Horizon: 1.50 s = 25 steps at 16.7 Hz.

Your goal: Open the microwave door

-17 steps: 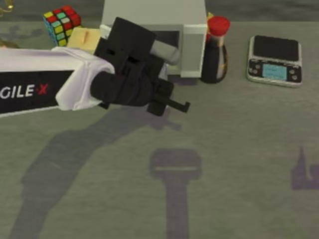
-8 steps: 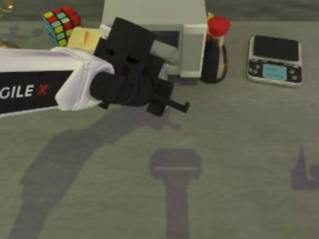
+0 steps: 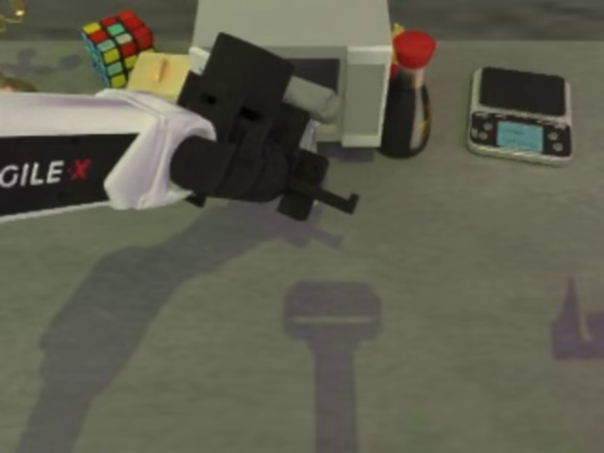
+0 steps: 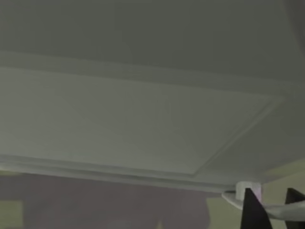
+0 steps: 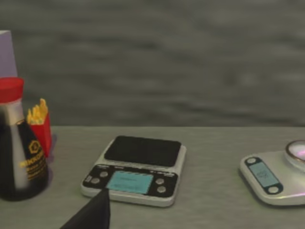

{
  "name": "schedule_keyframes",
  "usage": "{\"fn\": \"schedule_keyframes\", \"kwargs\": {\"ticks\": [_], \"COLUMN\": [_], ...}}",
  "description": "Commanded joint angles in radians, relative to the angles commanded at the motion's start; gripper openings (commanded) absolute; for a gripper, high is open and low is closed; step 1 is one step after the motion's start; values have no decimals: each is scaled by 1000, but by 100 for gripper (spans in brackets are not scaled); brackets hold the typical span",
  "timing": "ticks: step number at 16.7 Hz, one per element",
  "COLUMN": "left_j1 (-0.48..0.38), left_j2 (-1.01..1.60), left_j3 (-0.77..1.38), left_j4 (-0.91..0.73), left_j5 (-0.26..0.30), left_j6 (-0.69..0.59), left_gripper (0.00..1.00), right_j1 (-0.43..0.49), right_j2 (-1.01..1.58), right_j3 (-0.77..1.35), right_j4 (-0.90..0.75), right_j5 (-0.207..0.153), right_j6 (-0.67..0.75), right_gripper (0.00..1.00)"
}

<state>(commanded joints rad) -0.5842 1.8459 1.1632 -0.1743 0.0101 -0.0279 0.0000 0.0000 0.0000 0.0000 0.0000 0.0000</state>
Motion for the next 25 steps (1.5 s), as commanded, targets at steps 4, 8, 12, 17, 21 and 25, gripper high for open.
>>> {"fn": "schedule_keyframes", "kwargs": {"ticks": [4,8,12,17,21,25], "left_j1": [0,2,21,25,25,25], "left_j2": [0,-8,-27,-28,-28,-28], "left_j3": [0,-11,-31,-36,-36,-36], "left_j4": [0,0,6,5,5,5], "left_j5": [0,22,50,54,54,54], "left_j6": [0,16,56,63,63,63], "left_gripper": [0,0,0,0,0,0], "right_j1": [0,0,0,0,0,0], "right_j2": [0,0,0,0,0,0], "right_j3": [0,0,0,0,0,0], "right_j4": [0,0,0,0,0,0], "right_j5": [0,0,0,0,0,0], "right_j6": [0,0,0,0,0,0], "right_gripper": [100,100,100,100,100,100]}}
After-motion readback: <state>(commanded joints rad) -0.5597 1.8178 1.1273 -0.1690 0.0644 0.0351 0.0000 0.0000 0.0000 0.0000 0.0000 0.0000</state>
